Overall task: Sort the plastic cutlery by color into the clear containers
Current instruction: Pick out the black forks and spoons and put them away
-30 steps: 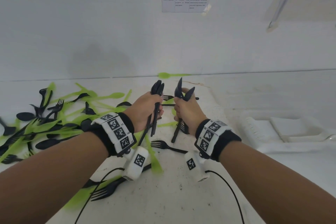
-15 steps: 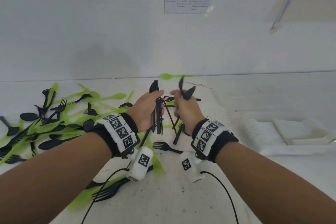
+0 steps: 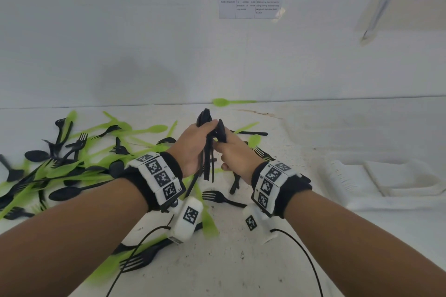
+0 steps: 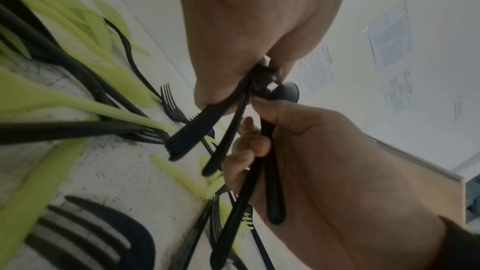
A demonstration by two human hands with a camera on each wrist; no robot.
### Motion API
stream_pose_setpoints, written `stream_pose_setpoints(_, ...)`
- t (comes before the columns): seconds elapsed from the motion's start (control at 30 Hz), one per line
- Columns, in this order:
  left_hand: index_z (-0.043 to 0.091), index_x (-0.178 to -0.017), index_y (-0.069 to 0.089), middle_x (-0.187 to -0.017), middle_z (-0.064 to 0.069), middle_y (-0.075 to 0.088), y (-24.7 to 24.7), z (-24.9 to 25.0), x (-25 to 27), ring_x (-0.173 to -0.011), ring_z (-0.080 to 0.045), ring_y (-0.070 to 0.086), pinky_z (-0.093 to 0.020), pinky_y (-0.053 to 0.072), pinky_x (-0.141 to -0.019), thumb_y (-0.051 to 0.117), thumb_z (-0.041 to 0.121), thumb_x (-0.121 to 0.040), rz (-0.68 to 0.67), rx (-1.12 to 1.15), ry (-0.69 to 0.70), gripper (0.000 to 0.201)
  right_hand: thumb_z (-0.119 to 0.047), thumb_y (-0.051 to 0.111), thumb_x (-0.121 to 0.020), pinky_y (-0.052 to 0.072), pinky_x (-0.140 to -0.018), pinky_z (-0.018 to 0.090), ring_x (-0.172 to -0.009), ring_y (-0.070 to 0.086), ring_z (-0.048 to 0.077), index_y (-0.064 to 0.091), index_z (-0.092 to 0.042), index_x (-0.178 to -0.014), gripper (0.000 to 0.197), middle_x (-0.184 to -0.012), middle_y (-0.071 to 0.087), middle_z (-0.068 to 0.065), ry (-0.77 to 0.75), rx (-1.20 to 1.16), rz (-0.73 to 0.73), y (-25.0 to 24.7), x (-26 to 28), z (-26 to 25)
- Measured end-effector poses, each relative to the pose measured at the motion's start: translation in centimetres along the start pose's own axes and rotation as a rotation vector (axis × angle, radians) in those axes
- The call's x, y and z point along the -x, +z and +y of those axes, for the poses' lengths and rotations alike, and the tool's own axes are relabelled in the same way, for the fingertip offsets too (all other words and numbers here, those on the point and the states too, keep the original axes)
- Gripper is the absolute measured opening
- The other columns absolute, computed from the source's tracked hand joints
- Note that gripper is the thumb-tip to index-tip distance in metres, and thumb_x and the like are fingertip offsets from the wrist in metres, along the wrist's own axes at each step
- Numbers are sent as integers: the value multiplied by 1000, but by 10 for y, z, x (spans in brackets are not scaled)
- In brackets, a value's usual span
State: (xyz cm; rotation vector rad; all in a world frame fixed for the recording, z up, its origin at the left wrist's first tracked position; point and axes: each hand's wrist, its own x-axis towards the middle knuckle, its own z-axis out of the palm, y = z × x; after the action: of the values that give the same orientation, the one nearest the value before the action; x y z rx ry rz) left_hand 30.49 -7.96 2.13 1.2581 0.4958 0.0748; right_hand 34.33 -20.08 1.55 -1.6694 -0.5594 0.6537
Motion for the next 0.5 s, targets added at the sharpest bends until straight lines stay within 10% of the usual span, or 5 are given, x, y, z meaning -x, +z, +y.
stream_pose_setpoints(0.13, 10, -106, 59, -86, -8, 54, -6, 1, -6, -73, -18, 52, -38, 47, -76, 61, 35, -100, 49, 30, -24, 26, -26, 41, -109, 50, -72, 25, -73, 47, 5, 51, -35, -140, 34, -104, 56, -8, 41, -117, 92, -5, -2, 7)
stream_pose_setpoints(0.23, 14, -104, 54, -77, -2, 52, -8, 2, -6, -61, -15, 49, -33, 44, -63, 62, 34, -99, 56, 11, -36, 23, -33, 41, -104, 40, -55, 26, -60, 37, 7, 44, -29, -133, 29, -91, 42, -6, 114, -272, 296, -14, -10, 11)
stream_pose_setpoints(0.37, 12, -108, 54, -80, -4, 52, 1, 0, -1, -61, -15, 48, -33, 42, -64, 61, 35, -100, -6, -13, -15, 25, -46, 31, -104, 34, -58, 25, -61, 35, 10, 47, -29, -97, 25, -84, 44, -7, 133, -299, 180, -11, -10, 6)
stream_pose_setpoints(0.5, 14, -131, 53, -109, -12, 67, 14, -3, 5, -82, -20, 69, -43, 58, -72, 59, 37, -102, -39, 14, 16, 38, -31, 22, -108, 45, -61, 23, -55, 56, 1, 64, -20, -99, 45, -71, 64, -11, 71, -362, 45, 1, -6, -1)
